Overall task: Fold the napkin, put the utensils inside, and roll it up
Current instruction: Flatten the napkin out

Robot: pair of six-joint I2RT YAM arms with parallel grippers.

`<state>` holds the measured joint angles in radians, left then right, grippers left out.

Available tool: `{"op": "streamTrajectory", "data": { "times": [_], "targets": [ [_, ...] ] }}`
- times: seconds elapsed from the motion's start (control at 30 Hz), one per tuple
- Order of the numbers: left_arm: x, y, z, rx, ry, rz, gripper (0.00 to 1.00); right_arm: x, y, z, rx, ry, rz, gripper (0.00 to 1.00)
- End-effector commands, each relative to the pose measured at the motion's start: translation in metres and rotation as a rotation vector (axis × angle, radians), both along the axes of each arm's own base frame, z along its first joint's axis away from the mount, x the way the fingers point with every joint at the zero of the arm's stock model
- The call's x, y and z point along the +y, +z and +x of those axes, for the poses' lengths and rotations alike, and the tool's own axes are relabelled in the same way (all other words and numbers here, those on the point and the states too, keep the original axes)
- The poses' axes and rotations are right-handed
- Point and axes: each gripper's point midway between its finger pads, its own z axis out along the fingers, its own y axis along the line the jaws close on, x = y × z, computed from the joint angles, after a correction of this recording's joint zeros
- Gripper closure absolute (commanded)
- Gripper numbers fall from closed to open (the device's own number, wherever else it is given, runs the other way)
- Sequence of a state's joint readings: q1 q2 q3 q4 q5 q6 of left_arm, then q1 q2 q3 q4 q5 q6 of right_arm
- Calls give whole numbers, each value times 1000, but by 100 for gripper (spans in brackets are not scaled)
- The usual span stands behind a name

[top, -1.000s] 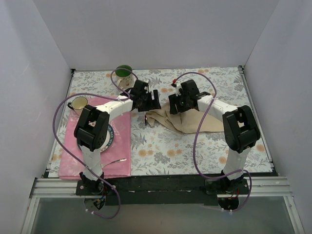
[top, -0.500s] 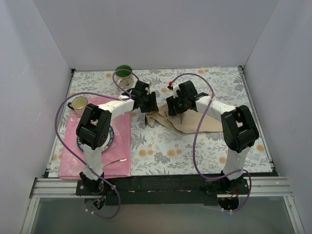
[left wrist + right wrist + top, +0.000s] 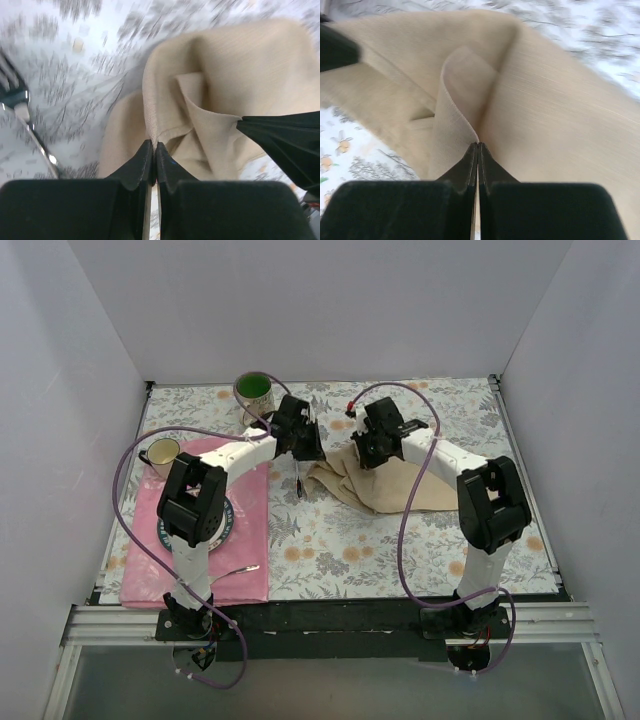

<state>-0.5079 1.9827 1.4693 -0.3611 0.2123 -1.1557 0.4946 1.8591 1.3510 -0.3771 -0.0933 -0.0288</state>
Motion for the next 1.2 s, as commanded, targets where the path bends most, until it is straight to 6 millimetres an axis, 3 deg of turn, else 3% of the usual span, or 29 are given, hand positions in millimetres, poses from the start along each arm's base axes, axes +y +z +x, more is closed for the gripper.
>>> {"op": "streamTrajectory", "data": {
  "times": [0.0, 0.07, 0.1, 0.13, 0.17, 0.2, 0.23, 0.27, 0.3, 0.37, 0.4, 0.47, 0.5, 0.57, 0.63, 0.77, 0.93, 0.97, 1.03, 1.07, 1.13, 1.17],
  "targets": [
    [-17, 129, 41, -273, 19, -116, 100, -60, 139, 29, -287, -292, -149, 99],
    [-17, 188, 50, -390, 46, -171, 100, -80, 183, 27, -397, -378, -160, 99],
    [-17, 211, 51, -437, 53, -198, 100, -91, 217, 15, -468, -411, -128, 99],
    [-17, 229, 51, -474, 53, -219, 100, -100, 235, 8, -506, -436, -124, 99],
    [-15, 258, 43, -529, 38, -254, 100, -112, 253, 2, -553, -477, -129, 99],
    [-15, 283, 40, -589, 27, -290, 100, -124, 284, -12, -619, -502, -92, 99],
    [-14, 298, 35, -628, 16, -305, 100, -131, 300, -20, -662, -498, -92, 99],
    [-7, 329, 21, -687, 12, -338, 100, -135, 317, -28, -702, -495, -70, 99],
    [-6, 344, 13, -726, -8, -363, 100, -145, 348, -46, -777, -496, -18, 99],
    [2, 375, -6, -798, -29, -398, 100, -147, 382, -66, -877, -451, 54, 99],
    [9, 406, -30, -864, -59, -445, 100, -157, 409, -90, -951, -443, 116, 99],
    [17, 431, -53, -914, -89, -484, 100, -150, 439, -115, -1045, -339, 210, 99],
    [27, 459, -78, -974, -108, -523, 100, -155, 457, -138, -1102, -307, 259, 99],
    [33, 480, -104, -1014, -149, -567, 100, -154, 481, -174, -1180, -210, 346, 99],
    [40, 498, -126, -1052, -177, -599, 100, -158, 492, -191, -1221, -193, 391, 99],
    [36, 504, -133, -1038, -209, -634, 100, -177, 505, -217, -1263, -247, 452, 99],
    [14, 471, -100, -940, -232, -586, 100, -205, 477, -201, -1180, -442, 355, 99],
    [3, 450, -82, -891, -238, -565, 100, -224, 468, -195, -1163, -559, 287, 99],
    [-12, 423, -62, -824, -254, -542, 100, -241, 444, -180, -1085, -682, 159, 99],
    [-28, 391, -43, -750, -280, -524, 100, -253, 432, -169, -1048, -777, 55, 99],
    [-47, 351, -20, -661, -305, -515, 100, -261, 403, -153, -969, -854, -95, 99],
    [-57, 330, -11, -610, -317, -506, 100, -271, 378, -141, -895, -936, -259, 99]
  ]
}}
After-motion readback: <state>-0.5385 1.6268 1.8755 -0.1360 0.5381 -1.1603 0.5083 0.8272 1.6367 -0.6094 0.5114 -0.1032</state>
